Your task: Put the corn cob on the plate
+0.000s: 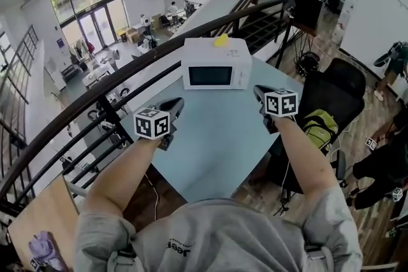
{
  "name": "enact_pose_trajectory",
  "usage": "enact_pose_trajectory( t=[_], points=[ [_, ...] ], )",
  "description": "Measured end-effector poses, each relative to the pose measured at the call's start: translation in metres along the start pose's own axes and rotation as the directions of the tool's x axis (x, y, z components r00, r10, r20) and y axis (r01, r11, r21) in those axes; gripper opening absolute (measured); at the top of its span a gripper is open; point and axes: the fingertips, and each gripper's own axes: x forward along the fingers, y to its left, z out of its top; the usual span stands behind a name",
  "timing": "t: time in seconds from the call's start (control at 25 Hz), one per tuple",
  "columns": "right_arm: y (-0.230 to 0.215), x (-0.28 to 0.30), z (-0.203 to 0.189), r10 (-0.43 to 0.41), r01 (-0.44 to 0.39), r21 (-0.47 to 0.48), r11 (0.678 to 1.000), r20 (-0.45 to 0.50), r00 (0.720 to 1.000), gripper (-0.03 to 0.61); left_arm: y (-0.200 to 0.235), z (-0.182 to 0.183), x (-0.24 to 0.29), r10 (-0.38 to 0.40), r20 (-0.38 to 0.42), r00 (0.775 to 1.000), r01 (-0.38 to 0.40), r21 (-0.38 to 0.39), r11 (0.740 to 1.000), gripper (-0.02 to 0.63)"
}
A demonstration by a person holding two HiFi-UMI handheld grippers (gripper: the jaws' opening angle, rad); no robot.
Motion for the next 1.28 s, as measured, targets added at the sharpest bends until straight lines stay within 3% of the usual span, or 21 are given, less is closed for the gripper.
enact_pose_trajectory(
  t=[0.32, 0.64, 0.96, 1.28],
  points=[
    [0.023, -0.057, -0.055, 0.191, -0.192, -0.105, 0.976, -0.023, 0.981, 0.016, -0.090, -0.066, -0.054, 0.085, 0.012, 0.996, -0.085, 0.008, 0.996, 0.026],
    [0.048, -0.103, -0.106, 0.253, -0.252, -0.085, 0.964, -0.009, 0.968, 0.017, -0.127, -0.098, -0.086, 0.110, 0.024, 0.994, -0.108, -0.047, 0.993, 0.026],
    [0.091, -0.130, -0.137, 0.253, -0.252, -0.045, 0.967, 0.020, 0.967, 0.015, -0.125, -0.099, -0.118, 0.048, 0.056, 0.997, -0.048, 0.006, 0.999, 0.026],
    [0.143, -0.126, -0.152, 0.224, -0.226, 0.042, 0.973, 0.040, 0.974, 0.015, -0.087, -0.125, -0.159, -0.014, 0.060, 0.998, 0.017, -0.045, 0.999, 0.026]
  ],
)
